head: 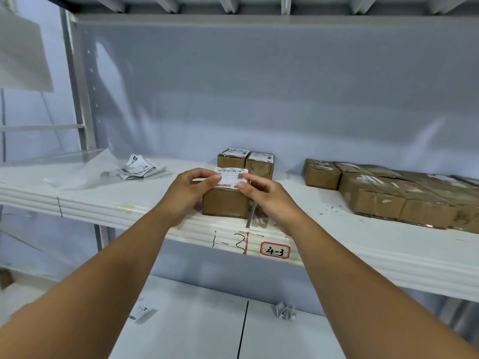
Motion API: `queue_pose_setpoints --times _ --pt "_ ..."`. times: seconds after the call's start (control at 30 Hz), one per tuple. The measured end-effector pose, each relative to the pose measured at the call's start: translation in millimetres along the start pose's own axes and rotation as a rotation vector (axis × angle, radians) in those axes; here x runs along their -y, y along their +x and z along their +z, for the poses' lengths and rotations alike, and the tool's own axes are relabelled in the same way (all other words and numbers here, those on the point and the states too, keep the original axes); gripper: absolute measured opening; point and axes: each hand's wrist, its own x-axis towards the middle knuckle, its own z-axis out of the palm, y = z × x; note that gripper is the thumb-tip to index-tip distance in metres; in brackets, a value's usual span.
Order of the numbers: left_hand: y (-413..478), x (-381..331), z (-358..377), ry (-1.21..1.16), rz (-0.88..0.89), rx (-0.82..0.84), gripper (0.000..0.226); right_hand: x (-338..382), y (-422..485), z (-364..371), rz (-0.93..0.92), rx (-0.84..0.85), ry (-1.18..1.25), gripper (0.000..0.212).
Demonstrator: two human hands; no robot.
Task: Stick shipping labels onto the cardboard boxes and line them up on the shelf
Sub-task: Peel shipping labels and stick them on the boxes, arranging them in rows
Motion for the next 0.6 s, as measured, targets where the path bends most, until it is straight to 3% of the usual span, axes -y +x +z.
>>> queue_pose_setpoints --times 0.07,0.2,0.37,0.6 --pt "-1.8 -0.3 0.2 0.045 0.020 0.078 0.025 -1.0 -0.7 -1.4 0.001 -0.046 0.040 0.056" --pt "2.1 5.4 0.9 0.205 -0.001 0.191 0.059 -4.9 3.5 -1.5 0.015 -0.169 0.052 0.036" --pt "8.2 12.7 -1.8 0.210 0.069 0.108 0.040 -3.5 2.0 0.6 0.002 -0.215 -0.115 0.031" --pt "28.5 19.9 -2.8 0.358 0.086 -0.018 0.039 3.9 14.4 6.5 -0.012 -0.195 -0.370 0.036"
